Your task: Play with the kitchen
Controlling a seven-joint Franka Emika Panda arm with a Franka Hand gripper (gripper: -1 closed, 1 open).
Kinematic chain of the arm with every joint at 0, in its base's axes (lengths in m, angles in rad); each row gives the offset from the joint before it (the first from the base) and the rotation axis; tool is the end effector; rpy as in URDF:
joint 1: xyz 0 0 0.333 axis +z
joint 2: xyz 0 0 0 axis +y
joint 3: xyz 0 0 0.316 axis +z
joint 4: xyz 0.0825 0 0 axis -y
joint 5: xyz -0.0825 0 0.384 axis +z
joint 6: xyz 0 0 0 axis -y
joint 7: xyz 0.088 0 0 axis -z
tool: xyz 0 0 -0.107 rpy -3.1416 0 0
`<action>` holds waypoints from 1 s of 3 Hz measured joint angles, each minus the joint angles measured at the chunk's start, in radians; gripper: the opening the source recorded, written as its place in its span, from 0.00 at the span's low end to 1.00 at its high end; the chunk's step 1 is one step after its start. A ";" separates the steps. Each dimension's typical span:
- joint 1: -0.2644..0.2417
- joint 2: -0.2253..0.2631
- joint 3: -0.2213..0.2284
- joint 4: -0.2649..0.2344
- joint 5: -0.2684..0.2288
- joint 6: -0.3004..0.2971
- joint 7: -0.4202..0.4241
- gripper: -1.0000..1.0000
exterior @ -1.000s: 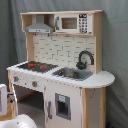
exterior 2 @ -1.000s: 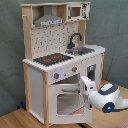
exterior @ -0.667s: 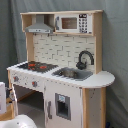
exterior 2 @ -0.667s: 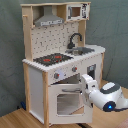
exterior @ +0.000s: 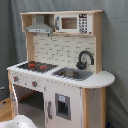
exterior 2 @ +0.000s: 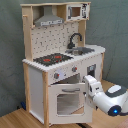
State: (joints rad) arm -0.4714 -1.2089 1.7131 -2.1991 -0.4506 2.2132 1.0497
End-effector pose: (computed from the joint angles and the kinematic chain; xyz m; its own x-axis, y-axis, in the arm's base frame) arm 0.1762 0.5047 0.2947 0.2890 0.7366 0.6115 -0.2040 -0.5767 0.7911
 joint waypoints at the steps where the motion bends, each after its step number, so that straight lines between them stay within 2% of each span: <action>1: 0.047 0.000 -0.060 0.004 -0.001 -0.020 -0.074 1.00; 3: 0.102 0.000 -0.171 0.007 -0.004 -0.020 -0.242 1.00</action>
State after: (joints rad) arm -0.3694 -1.2091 1.5421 -2.1926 -0.4541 2.1934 0.8079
